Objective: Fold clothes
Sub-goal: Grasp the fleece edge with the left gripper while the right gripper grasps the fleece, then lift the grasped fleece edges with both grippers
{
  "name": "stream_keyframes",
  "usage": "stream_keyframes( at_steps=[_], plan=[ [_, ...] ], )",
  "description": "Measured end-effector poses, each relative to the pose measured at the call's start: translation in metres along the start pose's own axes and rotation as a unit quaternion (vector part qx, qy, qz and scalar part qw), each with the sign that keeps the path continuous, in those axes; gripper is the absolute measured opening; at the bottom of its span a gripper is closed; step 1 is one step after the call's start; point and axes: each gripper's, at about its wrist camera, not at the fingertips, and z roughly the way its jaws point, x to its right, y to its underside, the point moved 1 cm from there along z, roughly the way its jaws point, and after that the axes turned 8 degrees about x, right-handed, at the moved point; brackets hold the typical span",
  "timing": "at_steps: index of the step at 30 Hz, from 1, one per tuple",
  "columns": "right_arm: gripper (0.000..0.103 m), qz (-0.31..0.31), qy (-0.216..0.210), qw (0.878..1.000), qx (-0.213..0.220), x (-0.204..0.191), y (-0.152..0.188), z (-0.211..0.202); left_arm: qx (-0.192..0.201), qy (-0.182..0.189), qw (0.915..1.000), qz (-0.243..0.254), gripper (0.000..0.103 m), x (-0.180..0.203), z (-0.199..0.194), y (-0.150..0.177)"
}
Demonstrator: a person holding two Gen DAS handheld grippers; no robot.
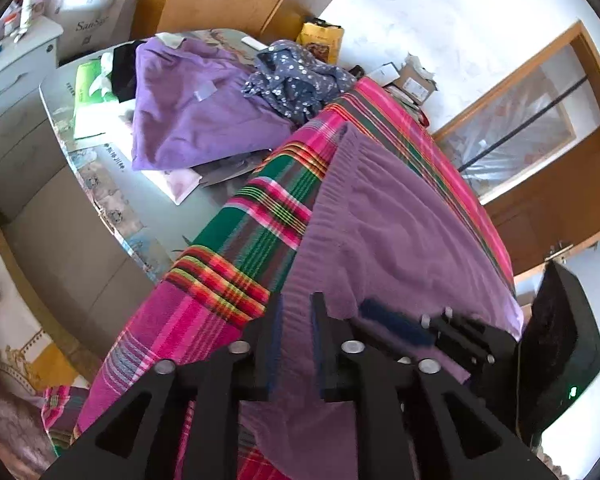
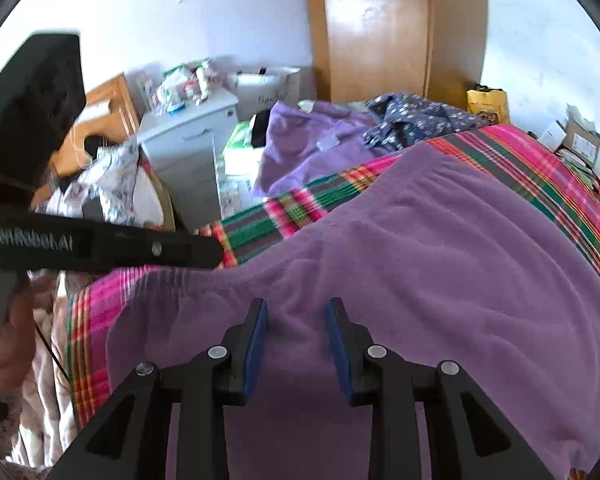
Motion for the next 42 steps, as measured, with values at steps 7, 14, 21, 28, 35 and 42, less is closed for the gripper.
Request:
stream_keyframes(
  at_steps=[7, 14, 21, 28, 35, 42],
  plan=[
    [0.002, 0.033, 0.014, 0.997, 0.065, 0.011, -0.003, -0.044, 0.008, 0.009, 0.9999, -0.007, 0.02, -0.001, 0.004, -0.009],
    [0.002, 0.069, 0.072, 0.99, 0.101, 0.029, 0.008, -0.08, -0.011, 0.006, 0.9998, 0.012, 0.02, 0.007, 0.027, -0.017],
    [0.002, 0.076, 0.1, 0.99, 0.068, 0.036, 0.022, -0.064, -0.042, -0.029, 0.9928, 0.108, 0.021, 0.042, 0.064, -0.022],
    [0.002, 0.108, 0.09, 0.987, 0.082, 0.046, 0.027, -0.069, -0.038, -0.031, 0.9892, 0.138, 0.025, 0.05, 0.077, -0.029],
    [0.002, 0.13, 0.091, 0.983, 0.093, 0.053, 0.029, -0.074, -0.066, 0.025, 0.988, 0.137, 0.037, 0.056, 0.076, -0.025],
    [0.002, 0.143, 0.09, 0.981, 0.091, 0.056, 0.035, -0.074, -0.062, 0.032, 0.9894, 0.127, 0.037, 0.053, 0.073, -0.023]
  ],
)
